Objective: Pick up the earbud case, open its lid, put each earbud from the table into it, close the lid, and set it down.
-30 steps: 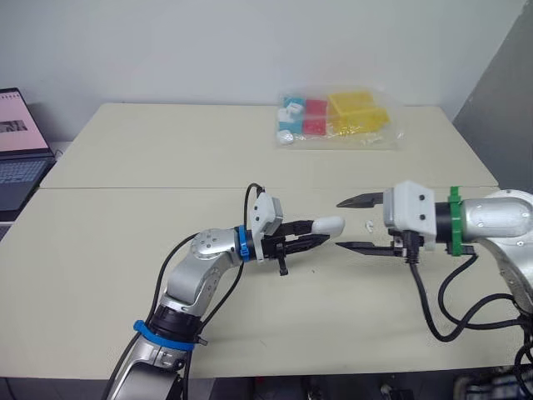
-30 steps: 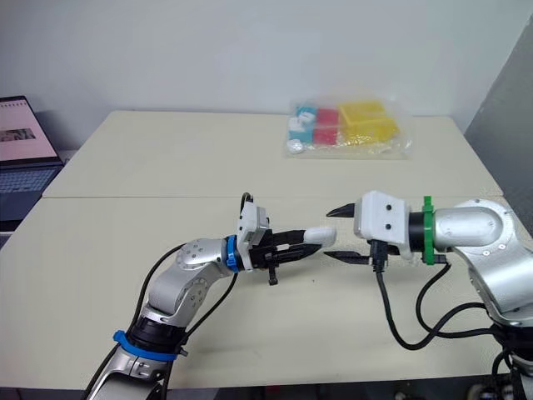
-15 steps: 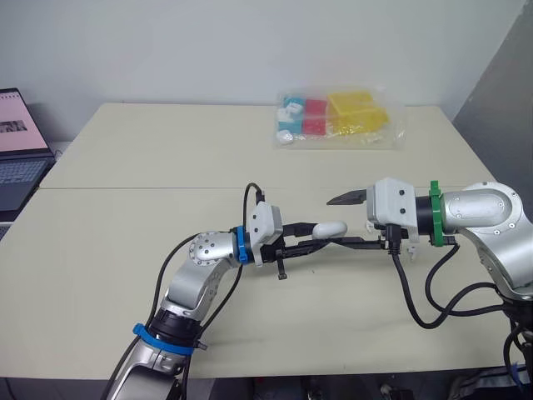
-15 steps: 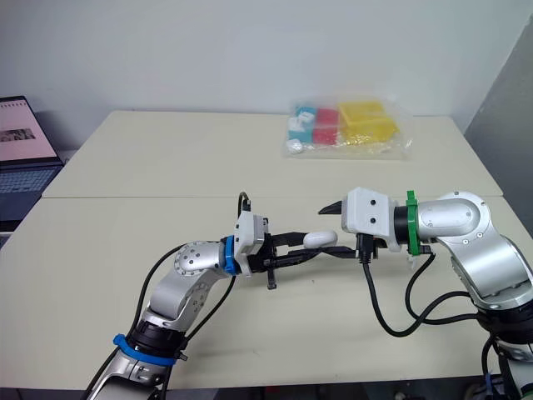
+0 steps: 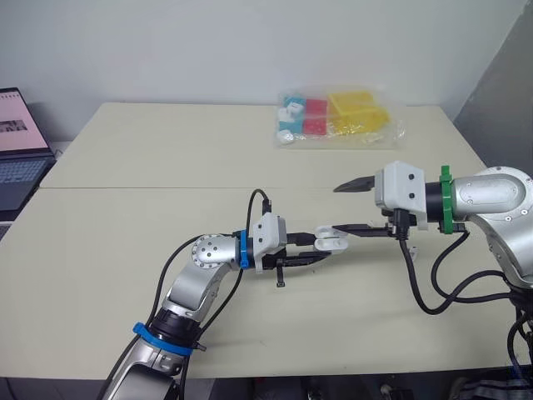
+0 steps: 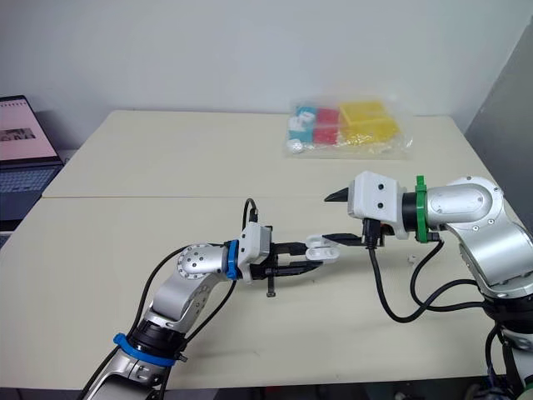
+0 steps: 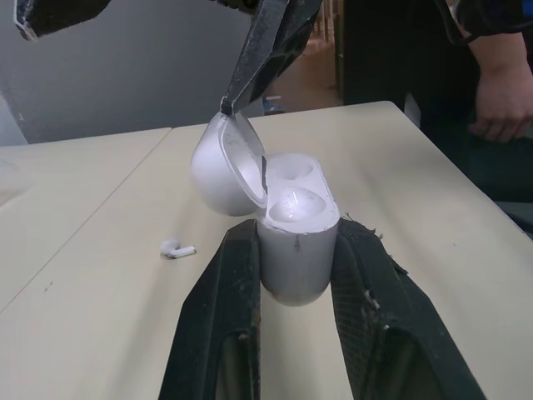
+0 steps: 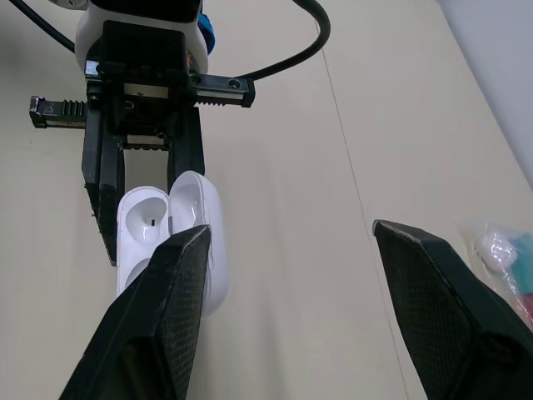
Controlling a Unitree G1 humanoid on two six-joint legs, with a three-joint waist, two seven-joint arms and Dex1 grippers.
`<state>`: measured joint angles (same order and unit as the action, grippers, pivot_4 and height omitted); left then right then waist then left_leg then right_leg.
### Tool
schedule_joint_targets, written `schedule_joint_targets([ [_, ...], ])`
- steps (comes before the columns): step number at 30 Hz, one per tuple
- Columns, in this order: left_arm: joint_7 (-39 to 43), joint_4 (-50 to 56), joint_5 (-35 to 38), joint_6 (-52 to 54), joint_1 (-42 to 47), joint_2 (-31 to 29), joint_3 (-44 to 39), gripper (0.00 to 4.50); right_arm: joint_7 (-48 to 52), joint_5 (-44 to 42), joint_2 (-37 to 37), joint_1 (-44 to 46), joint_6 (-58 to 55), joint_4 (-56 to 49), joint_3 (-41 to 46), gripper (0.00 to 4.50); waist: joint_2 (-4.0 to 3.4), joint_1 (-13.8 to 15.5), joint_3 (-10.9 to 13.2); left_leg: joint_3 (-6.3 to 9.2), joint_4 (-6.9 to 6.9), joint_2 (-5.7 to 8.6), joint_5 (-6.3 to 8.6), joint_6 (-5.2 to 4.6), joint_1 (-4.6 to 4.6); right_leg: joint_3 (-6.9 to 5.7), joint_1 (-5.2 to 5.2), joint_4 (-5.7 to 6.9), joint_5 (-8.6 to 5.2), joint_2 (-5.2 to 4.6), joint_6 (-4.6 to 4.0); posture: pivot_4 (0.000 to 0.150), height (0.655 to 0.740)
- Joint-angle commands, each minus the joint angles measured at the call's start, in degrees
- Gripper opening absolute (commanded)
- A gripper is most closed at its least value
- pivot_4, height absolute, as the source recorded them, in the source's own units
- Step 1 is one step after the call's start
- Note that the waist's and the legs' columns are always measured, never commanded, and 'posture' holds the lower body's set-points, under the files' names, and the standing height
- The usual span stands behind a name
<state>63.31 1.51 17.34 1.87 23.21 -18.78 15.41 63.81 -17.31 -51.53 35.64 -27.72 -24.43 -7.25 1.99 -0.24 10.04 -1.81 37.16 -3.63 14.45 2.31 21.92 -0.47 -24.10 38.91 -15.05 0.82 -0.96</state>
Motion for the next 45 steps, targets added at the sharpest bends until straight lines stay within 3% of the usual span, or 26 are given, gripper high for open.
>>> schedule_joint_targets([
  [1,-0.9,0.1,0.7,-0.1,1.0,0.7,-0.9,0.79,3.1,-5.7,-2.6,0.6,-4.0,-2.8,4.1,3.22,0.0,0.0,0.0,0.01,0.0,0.0,0.0,0.0,0.0,-0.01,0.0,0.0,0.0,0.0,0.0,0.15,0.74],
  [8,-6.3,-1.2,-0.5,-1.0,0.0,1.6,-3.2,0.79,2.7,-12.8,-10.4,-4.9,-14.1,-3.0,15.2,3.22,0.0,0.1,0.0,0.0,0.0,0.01,0.0,0.0,0.01,0.0,0.0,-0.02,0.0,-0.02,0.0,0.15,0.74],
  [12,-7.9,-0.4,-0.7,-1.4,-1.2,1.5,-3.8,0.79,-2.9,-10.3,-12.8,-13.7,-19.2,-3.0,21.1,3.22,0.01,0.2,0.0,-0.01,-0.03,0.02,0.0,0.0,0.02,0.0,0.02,-0.05,0.0,-0.05,0.0,0.15,0.74],
  [14,-8.3,0.8,-0.8,-1.4,-2.4,1.2,-3.7,0.79,-10.7,-6.6,-11.7,-19.7,-25.0,-4.2,23.6,3.22,0.03,0.1,0.0,-0.04,-0.03,0.01,0.0,0.0,0.0,0.04,0.01,-0.04,0.0,-0.06,0.0,0.15,0.74],
  [19,-7.5,0.6,-1.0,-2.2,-3.8,0.9,-3.1,0.79,-31.4,-2.1,4.9,-27.3,-36.3,-7.0,25.5,3.22,0.06,-0.1,-0.1,-0.05,-0.1,-0.01,-0.01,0.02,-0.02,0.08,0.01,0.03,0.0,-0.06,0.01,0.15,0.74],
  [25,-6.3,-1.5,-1.1,-3.2,-3.2,0.9,-3.0,0.79,-42.1,2.2,15.3,-26.3,-34.2,-1.6,23.6,3.22,-0.12,-0.2,-0.1,-0.03,-0.07,0.01,-0.05,0.04,-0.08,0.06,0.04,0.08,0.02,-0.01,0.03,0.15,0.74],
  [45,-4.6,-5.3,-2.1,-6.8,-3.1,0.9,-3.2,0.79,-49.0,1.2,25.4,-29.7,-36.8,-1.6,25.8,3.22,-0.13,-0.2,-0.1,-0.03,-0.12,0.01,-0.04,0.02,0.0,0.04,-0.01,-0.04,0.01,0.0,0.03,0.15,0.74],
])
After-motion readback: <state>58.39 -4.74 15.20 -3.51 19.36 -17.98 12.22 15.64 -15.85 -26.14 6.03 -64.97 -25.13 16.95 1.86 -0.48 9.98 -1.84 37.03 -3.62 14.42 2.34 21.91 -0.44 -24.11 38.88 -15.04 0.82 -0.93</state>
